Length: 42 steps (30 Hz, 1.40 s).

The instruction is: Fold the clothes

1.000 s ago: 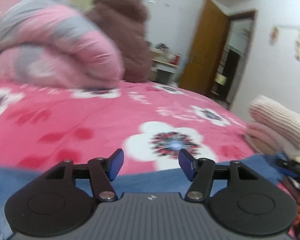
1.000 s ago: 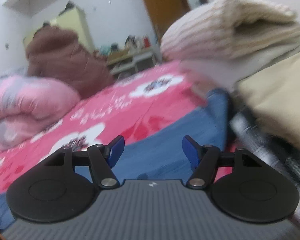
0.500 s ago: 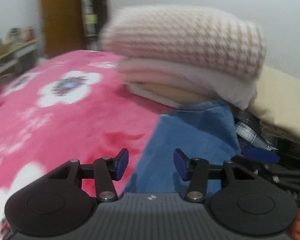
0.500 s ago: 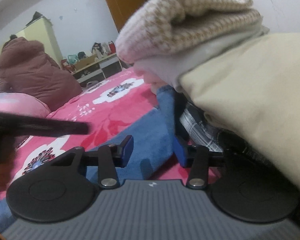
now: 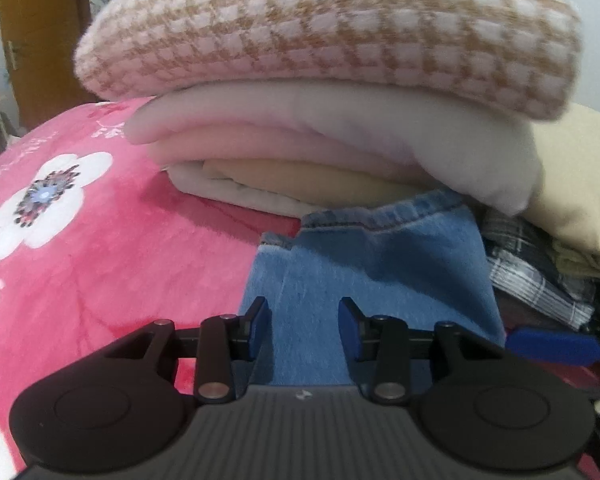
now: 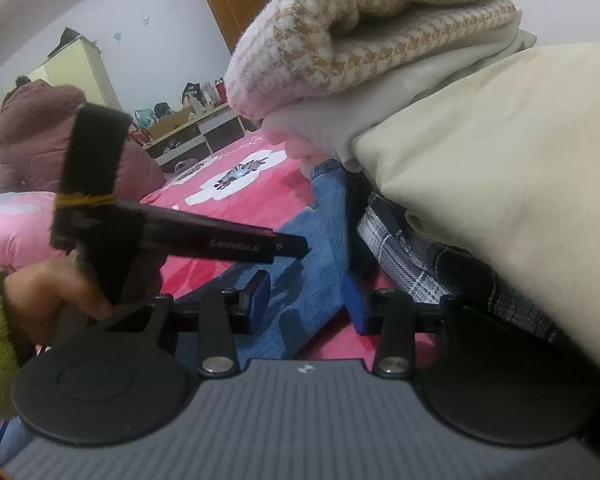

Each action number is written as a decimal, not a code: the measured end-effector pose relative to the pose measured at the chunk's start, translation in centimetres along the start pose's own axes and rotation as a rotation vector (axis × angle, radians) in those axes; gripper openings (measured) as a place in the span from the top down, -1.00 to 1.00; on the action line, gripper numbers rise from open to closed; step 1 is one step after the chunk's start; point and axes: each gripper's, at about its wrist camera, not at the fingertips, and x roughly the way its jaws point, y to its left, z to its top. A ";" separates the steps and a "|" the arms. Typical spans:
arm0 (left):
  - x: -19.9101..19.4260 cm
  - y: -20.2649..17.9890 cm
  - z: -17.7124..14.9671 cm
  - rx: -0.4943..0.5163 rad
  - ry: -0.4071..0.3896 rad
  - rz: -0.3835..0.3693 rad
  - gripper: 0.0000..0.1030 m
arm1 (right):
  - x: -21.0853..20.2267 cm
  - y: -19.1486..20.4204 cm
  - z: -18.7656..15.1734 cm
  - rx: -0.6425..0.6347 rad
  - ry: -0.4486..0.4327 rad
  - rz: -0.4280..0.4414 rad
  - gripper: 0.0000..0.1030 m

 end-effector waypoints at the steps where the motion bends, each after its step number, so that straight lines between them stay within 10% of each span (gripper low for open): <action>1: 0.3 0.2 0.2 -0.001 0.005 -0.009 0.21 | 0.0 0.0 0.0 0.002 0.001 0.002 0.25; 8: 1.8 1.3 1.1 -0.002 0.025 -0.066 0.19 | 0.0 -0.1 -0.1 0.016 0.005 0.014 0.25; 20: 1.2 0.3 0.4 -0.019 -0.037 -0.025 0.86 | -0.2 -0.3 -0.2 0.022 0.001 0.015 0.26; 42: 0.4 0.6 0.7 0.033 -0.021 0.123 0.88 | 0.0 -0.4 -0.1 0.014 0.007 0.007 0.25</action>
